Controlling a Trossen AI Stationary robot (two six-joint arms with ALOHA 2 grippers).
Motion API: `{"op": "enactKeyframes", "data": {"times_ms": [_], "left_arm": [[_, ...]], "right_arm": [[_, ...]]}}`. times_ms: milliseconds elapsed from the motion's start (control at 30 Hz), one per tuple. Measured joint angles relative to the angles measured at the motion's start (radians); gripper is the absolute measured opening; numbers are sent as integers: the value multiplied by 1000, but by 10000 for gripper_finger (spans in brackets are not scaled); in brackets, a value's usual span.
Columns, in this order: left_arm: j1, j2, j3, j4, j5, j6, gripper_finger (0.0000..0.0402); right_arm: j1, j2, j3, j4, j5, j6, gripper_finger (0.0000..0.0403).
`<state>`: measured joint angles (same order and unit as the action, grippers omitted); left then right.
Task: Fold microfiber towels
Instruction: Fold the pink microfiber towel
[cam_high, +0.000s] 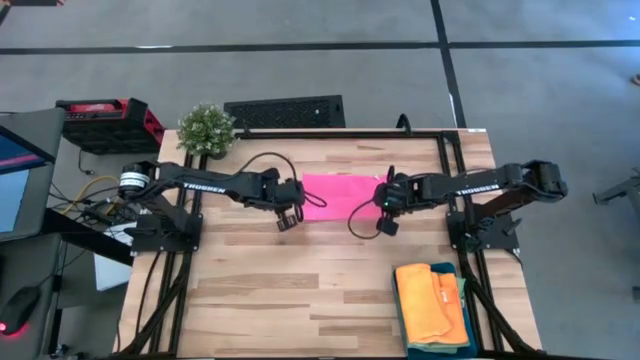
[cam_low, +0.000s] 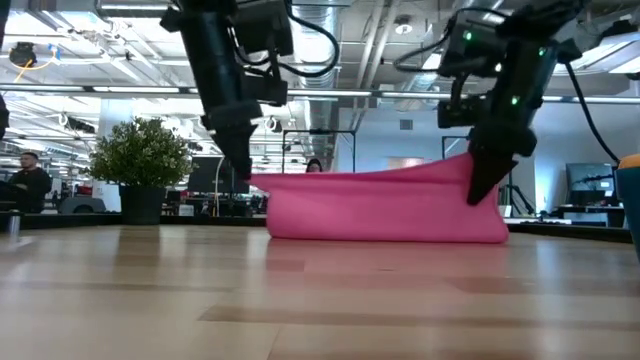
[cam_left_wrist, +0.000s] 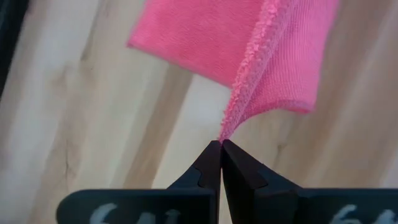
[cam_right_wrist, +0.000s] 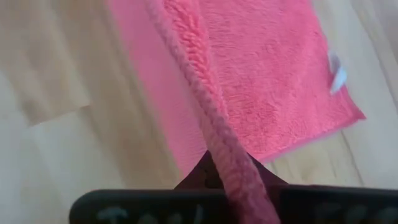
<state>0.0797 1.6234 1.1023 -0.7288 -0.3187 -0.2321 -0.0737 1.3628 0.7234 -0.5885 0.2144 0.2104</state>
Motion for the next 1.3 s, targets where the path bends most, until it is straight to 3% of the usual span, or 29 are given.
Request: {"op": "enactKeyframes", "data": {"times_ms": [333, 600, 1033, 1300], "left_arm": [[107, 0, -65, 213, 53, 49, 0], [150, 0, -68, 262, 49, 51, 0], [175, 0, -68, 302, 15, 47, 2], [196, 0, -68, 352, -7, 64, 62]], "right_arm": [[-138, 0, -43, 29, -4, -22, 6], [-193, 0, -43, 60, -4, -34, 14], [-224, 0, -43, 98, 38, -63, 85], [-256, 0, -42, 104, 79, -62, 155]]}}
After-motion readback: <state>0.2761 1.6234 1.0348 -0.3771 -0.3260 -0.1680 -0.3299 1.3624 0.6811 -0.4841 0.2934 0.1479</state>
